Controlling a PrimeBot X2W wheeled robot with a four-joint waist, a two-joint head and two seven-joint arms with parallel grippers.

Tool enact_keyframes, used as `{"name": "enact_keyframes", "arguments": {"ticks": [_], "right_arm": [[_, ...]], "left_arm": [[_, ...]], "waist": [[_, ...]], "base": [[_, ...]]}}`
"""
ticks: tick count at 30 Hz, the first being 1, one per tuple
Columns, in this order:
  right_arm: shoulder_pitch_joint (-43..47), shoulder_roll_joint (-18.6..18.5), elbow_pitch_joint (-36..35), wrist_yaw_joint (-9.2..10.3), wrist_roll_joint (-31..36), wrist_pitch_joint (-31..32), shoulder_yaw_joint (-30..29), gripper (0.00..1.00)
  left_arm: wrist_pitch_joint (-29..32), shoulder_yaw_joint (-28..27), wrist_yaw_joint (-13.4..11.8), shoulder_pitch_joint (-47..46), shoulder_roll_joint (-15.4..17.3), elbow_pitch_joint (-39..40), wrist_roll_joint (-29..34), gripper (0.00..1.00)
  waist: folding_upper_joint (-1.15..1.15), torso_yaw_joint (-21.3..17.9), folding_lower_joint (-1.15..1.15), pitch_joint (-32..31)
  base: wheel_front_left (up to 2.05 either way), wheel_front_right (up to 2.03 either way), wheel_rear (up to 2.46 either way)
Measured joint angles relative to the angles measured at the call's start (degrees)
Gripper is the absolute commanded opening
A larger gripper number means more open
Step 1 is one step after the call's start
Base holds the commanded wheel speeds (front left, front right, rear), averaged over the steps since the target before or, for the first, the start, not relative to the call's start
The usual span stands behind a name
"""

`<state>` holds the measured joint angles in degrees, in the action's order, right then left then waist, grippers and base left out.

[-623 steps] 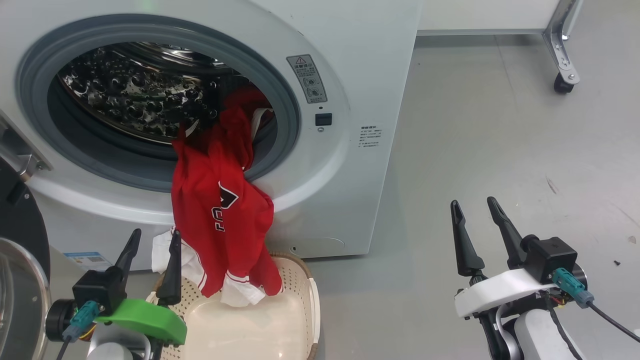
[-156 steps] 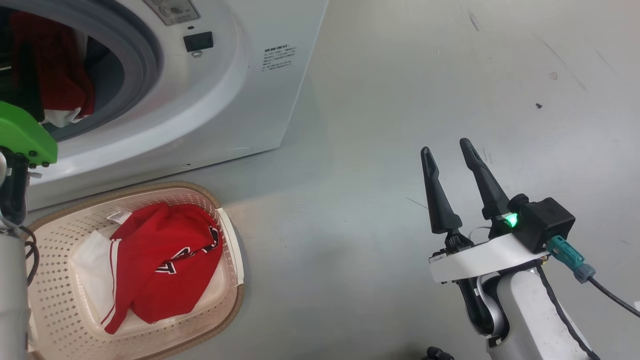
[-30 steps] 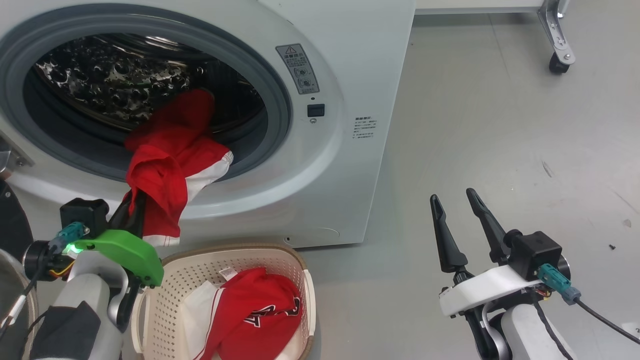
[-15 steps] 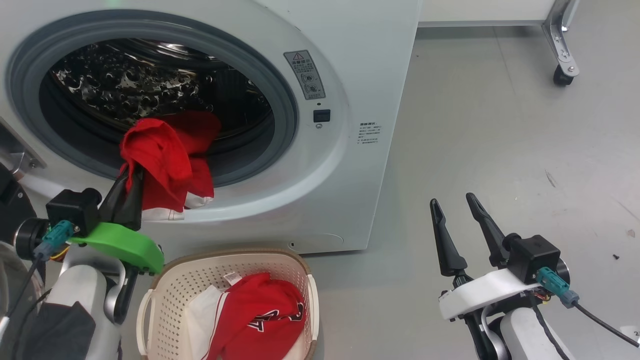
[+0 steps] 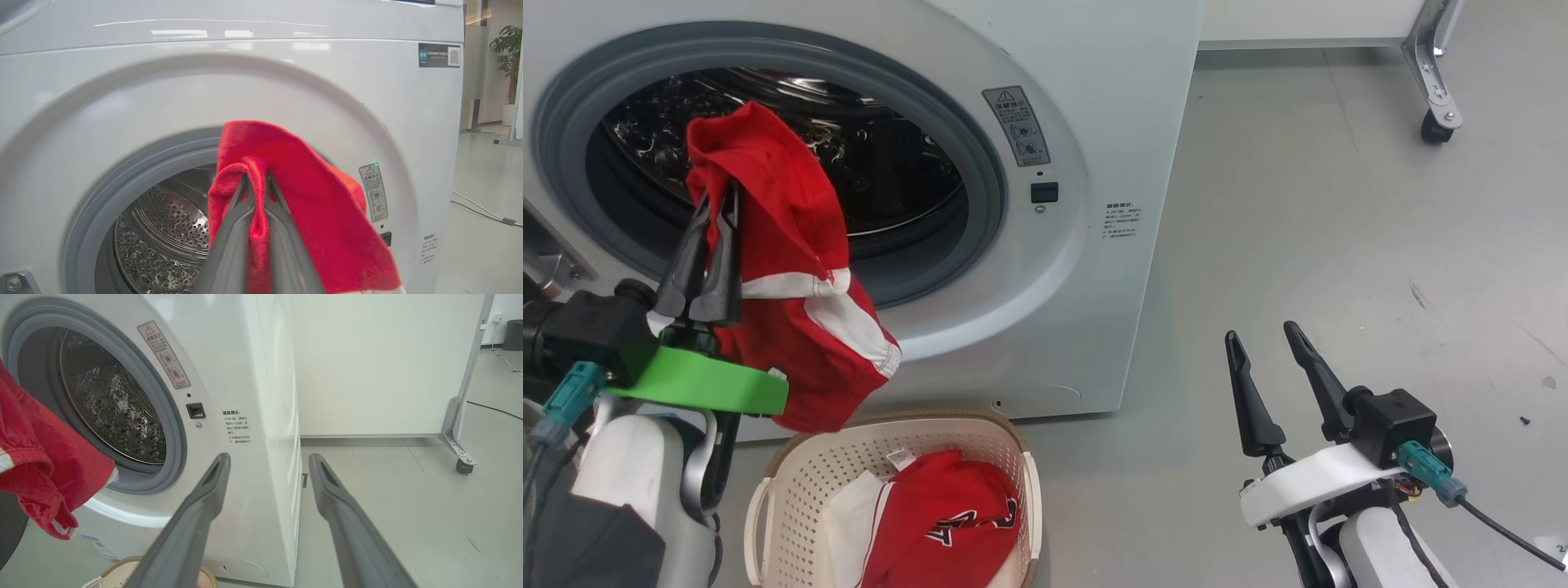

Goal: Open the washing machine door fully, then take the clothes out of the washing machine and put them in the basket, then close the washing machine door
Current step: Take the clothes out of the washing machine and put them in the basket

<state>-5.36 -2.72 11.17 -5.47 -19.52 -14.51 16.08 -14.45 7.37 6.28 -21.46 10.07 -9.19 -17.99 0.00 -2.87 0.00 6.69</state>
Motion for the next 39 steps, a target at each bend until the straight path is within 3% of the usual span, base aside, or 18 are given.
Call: {"name": "enact_keyframes", "arguments": {"ticks": [19, 39], "right_arm": [[0.1, 0.0, 0.2, -0.46, 0.5, 0.0, 1.0, 1.0], [-1.5, 0.0, -1.5, -0.45, 1.1, 0.0, 0.5, 1.0]], "left_arm": [[0.4, 4.3, 0.1, 11.6, -0.1, -3.2, 0.9, 0.0], [10.1, 5.0, 0.0, 12.9, 1.6, -14.1, 1.4, 0.0]], "waist": [[0.0, -0.8, 0.0, 0.9], [0.0, -1.7, 0.0, 7.9]], "base": [[0.0, 0.0, 0.0], [0.0, 0.0, 0.0]]}}
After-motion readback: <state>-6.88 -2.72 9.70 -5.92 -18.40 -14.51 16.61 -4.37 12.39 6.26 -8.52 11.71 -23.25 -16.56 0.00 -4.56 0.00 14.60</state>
